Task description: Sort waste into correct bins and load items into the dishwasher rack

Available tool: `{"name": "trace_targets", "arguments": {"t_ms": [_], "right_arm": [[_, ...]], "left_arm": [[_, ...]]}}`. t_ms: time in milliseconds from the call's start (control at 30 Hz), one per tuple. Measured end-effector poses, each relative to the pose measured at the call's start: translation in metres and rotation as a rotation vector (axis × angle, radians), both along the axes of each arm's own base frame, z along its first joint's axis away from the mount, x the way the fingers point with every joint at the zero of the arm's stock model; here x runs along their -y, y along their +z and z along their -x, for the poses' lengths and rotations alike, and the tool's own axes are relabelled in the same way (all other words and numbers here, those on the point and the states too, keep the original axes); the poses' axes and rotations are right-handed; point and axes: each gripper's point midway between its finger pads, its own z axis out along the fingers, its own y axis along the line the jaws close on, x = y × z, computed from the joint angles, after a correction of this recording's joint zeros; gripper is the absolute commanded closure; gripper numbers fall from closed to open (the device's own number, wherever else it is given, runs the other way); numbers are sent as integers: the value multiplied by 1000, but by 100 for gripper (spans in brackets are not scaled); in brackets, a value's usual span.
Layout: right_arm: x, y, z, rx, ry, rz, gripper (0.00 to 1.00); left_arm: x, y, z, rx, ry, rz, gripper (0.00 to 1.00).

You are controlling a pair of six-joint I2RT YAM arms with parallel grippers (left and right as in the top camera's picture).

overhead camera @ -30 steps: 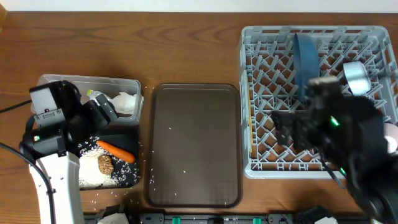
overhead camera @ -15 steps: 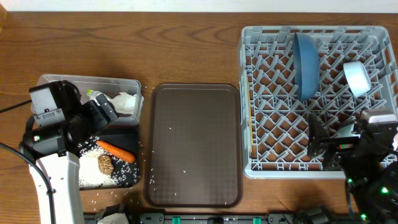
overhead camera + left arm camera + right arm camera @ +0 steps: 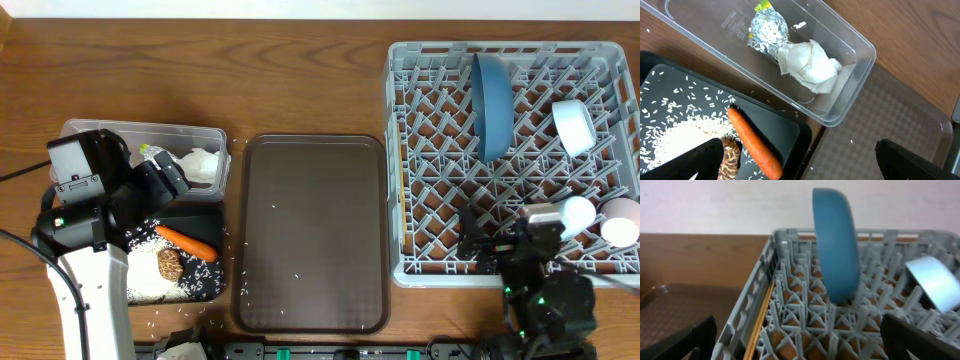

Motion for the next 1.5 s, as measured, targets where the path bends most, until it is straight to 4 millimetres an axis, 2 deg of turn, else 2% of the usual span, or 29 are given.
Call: {"name": "trace_targets", "arguments": {"t_ms": [333,500,1500], "right_arm": [[-4,-37,-10,159,14,-29,1],[-4,-56,-13,135,10,-53,1],[-5,-59,-13,123,10,-69,1]], "left_arm": [[0,0,0,0,0,0,2],[0,0,0,0,0,0,2],[2,0,0,0,-5,0,2]]}}
